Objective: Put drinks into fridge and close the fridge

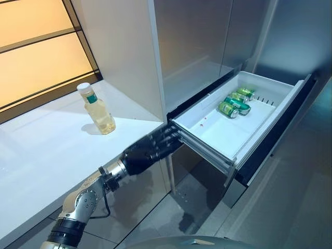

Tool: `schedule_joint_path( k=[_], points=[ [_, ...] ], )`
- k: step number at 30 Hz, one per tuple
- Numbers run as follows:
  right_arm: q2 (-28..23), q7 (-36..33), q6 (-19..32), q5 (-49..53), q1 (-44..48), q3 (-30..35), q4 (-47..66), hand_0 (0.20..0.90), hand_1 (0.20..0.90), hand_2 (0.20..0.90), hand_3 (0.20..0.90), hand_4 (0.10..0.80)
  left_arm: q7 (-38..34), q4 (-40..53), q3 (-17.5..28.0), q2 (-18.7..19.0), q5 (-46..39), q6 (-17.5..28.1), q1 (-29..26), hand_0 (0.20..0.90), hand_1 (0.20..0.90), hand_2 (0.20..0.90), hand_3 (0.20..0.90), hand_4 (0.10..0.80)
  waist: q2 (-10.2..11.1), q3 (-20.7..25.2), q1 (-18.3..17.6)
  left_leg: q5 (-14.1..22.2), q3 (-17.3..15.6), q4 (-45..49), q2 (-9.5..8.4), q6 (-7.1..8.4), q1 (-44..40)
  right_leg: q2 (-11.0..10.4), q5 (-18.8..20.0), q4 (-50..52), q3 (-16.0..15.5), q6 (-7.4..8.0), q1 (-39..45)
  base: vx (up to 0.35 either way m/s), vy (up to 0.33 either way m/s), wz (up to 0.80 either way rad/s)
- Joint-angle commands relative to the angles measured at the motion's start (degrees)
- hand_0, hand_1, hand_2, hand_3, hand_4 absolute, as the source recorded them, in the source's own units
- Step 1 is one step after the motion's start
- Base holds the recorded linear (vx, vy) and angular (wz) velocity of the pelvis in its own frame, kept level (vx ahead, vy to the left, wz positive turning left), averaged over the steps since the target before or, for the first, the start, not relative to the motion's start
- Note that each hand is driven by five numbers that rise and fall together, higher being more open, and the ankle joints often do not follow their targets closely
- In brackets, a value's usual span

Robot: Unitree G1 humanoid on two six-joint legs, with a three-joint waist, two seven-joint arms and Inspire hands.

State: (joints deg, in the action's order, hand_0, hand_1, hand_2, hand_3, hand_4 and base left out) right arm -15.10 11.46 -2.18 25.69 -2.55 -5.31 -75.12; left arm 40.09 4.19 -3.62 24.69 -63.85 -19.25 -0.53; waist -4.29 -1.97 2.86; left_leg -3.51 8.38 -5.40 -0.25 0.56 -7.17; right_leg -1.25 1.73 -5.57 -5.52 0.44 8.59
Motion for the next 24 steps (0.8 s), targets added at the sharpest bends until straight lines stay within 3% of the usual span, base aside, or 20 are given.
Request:
schedule_joint_path(
  k=[1,6,9,17,24],
  points=[
    [3.08,-0.18,2.42,0.29,1.20,-0.45,-1.94,0.900,0.900,0.900,0.900,0.800,-6.15,4.83,10.59,-0.33,-6.34,21.62,-9.96,0.900,0.900,0.900,0.900,0.800,2.28,1.99,0.89,4.67,-3.93,0.40,-2.75,-2.31,-0.97,-0.31,-0.78,0.76,0.62,0.81,0.23,0.023,-0.030,0.04],
    [4.76,-0.60,3.37,0.95,0.50,-2.17,-2.36,0.900,0.900,0.900,0.900,0.800,-22.20,5.62,14.83,0.49,11.81,38.89,-12.18,0.900,0.900,0.900,0.900,0.800,3.22,2.79,1.43,4.59,-2.55,0.40,-2.92,-2.15,-0.79,-0.20,-1.30,0.67,-0.11,0.47,0.50,0.014,-0.023,0.03],
    [5.57,-1.07,3.65,1.20,0.63,-2.93,-2.61,0.900,0.900,0.900,0.900,0.800,-31.10,7.17,15.42,0.83,23.14,43.95,-12.54,0.900,0.900,0.900,0.900,0.800,3.55,2.86,1.81,4.47,-2.07,0.40,-2.94,-2.13,-0.59,-0.16,-1.51,0.81,-0.54,0.24,0.47,0.001,-0.015,0.16],
    [6.28,-1.55,4.03,1.39,1.14,-4.08,-2.84,0.900,0.900,0.900,0.900,0.800,-51.32,8.34,13.74,2.86,44.94,48.96,-12.67,0.900,0.900,0.900,0.900,0.800,3.86,2.45,2.60,4.07,-1.37,0.40,-2.77,-1.83,-0.09,-0.27,-1.77,1.13,-1.91,0.07,0.43,-0.018,-0.012,0.16],
    [5.87,-1.13,3.18,1.36,2.02,-4.67,-2.63,0.900,0.900,0.900,0.900,0.800,-56.18,3.13,11.80,4.25,46.57,46.27,-12.99,0.900,0.900,0.900,0.900,0.800,3.73,1.92,2.75,3.79,-1.18,0.40,-2.56,-1.58,-0.24,-0.39,-2.17,1.73,-2.51,-0.06,0.58,-0.010,0.003,0.04]
  ],
)
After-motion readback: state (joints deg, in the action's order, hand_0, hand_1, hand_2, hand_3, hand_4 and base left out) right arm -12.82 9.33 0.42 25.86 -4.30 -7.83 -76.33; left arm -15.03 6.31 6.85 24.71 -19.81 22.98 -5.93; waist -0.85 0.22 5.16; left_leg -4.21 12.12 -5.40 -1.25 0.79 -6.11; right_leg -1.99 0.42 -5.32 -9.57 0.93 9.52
